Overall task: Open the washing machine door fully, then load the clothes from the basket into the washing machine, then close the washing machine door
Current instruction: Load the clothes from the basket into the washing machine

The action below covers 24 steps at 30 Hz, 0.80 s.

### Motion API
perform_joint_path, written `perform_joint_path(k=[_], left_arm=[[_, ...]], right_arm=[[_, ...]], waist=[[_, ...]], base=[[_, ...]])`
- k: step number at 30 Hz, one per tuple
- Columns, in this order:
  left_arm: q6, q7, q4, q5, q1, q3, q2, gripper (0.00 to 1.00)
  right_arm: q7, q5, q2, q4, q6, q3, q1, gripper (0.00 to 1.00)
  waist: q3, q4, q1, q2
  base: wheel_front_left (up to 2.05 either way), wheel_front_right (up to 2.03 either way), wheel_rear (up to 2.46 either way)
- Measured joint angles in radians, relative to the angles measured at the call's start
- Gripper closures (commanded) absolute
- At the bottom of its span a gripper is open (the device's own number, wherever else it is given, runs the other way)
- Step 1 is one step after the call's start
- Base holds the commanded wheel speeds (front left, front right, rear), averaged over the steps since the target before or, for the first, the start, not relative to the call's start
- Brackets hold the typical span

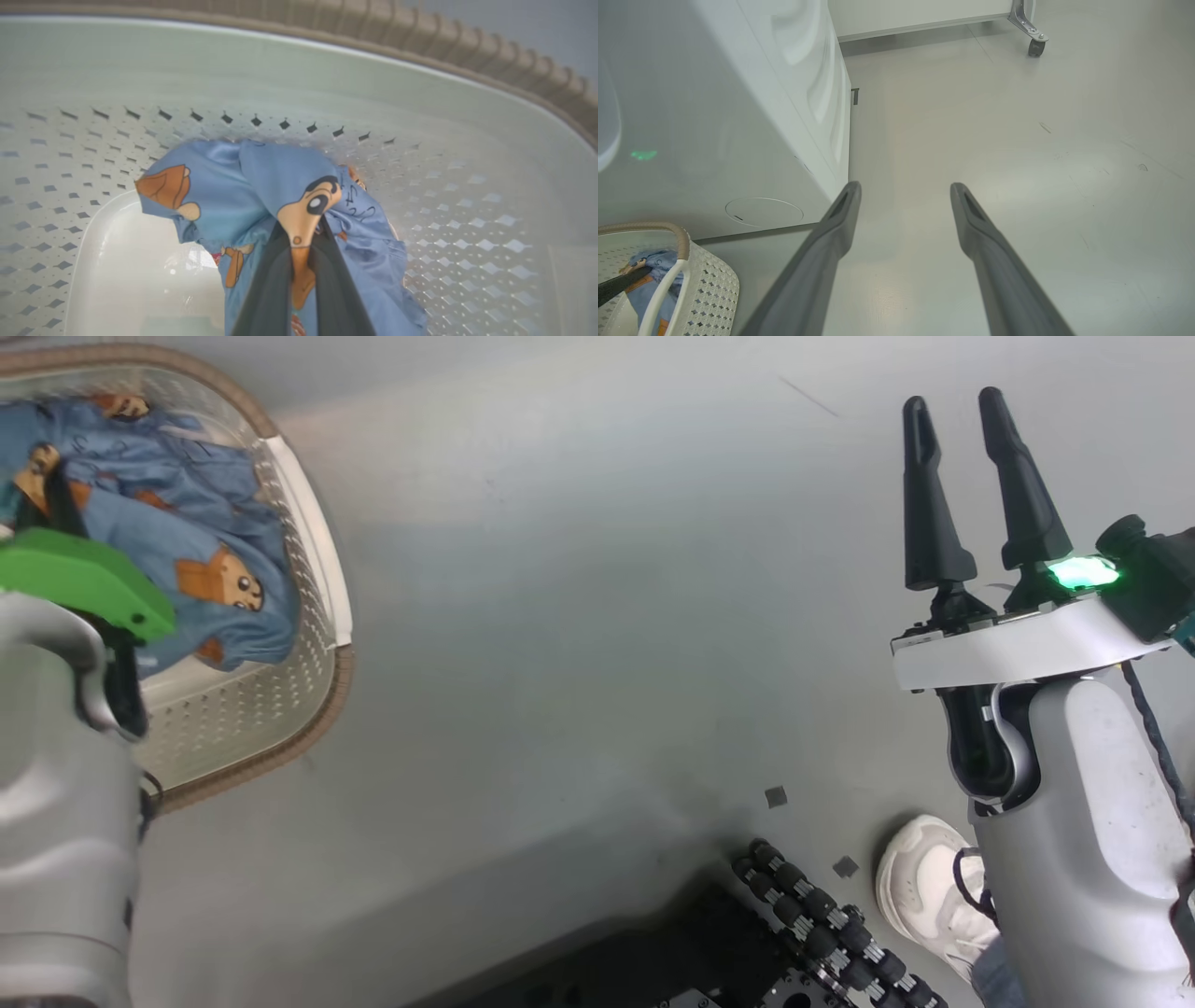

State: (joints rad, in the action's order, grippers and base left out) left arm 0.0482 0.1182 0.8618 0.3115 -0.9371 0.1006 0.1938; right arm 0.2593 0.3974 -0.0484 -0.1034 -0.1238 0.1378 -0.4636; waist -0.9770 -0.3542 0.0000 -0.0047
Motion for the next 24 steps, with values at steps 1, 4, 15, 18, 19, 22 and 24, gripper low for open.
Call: perform_joint_path(k=[1, 4, 15, 18, 19, 22, 24], left_arm=[[0.0, 0.016, 0.002, 0.0, 0.01, 0.003, -0.006, 1.0], [0.0, 0.066, 0.009, -0.004, 0.05, 0.013, -0.026, 1.0], [0.0, 0.13, 0.01, -0.008, 0.158, 0.032, -0.09, 1.0], [0.0, 0.13, 0.005, -0.008, 0.193, 0.031, -0.099, 1.0], [0.0, 0.133, 0.0, -0.008, 0.204, 0.031, -0.103, 1.0], [0.0, 0.133, -0.018, -0.008, 0.231, 0.03, -0.114, 1.0], [0.0, 0.133, -0.041, -0.008, 0.249, 0.029, -0.124, 1.0]], right_arm=[[0.0, -0.001, 0.0, -0.003, 0.0, -0.006, 0.0, 0.0], [0.0, -0.002, -0.002, -0.01, 0.0, -0.021, 0.002, 0.0], [0.0, -0.02, -0.019, -0.023, 0.0, -0.068, 0.036, 0.0], [0.0, -0.021, -0.021, -0.029, 0.0, -0.076, 0.06, 0.0], [0.0, -0.024, -0.024, -0.03, 0.0, -0.079, 0.072, 0.0], [0.0, -0.029, -0.037, -0.035, 0.0, -0.091, 0.099, 0.0], [0.0, -0.032, -0.048, -0.039, 0.0, -0.099, 0.121, 0.0]], waist=[[0.009, 0.004, 0.0, 0.0], [0.041, 0.017, 0.0, 0.0], [0.181, 0.075, -0.0001, 0.0], [0.223, 0.091, -0.0001, 0.0], [0.237, 0.096, -0.0001, 0.0], [0.279, 0.112, -0.0001, 0.0], [0.307, 0.123, -0.0001, 0.0]], base=[[0.0, 0.0, 0.0], [0.0, 0.0, 0.0], [0.0, 0.0, 0.0], [0.0, 0.0, 0.0], [0.0, 0.0, 0.0], [0.0, 0.0, 0.0], [0.0, 0.0, 0.0]])
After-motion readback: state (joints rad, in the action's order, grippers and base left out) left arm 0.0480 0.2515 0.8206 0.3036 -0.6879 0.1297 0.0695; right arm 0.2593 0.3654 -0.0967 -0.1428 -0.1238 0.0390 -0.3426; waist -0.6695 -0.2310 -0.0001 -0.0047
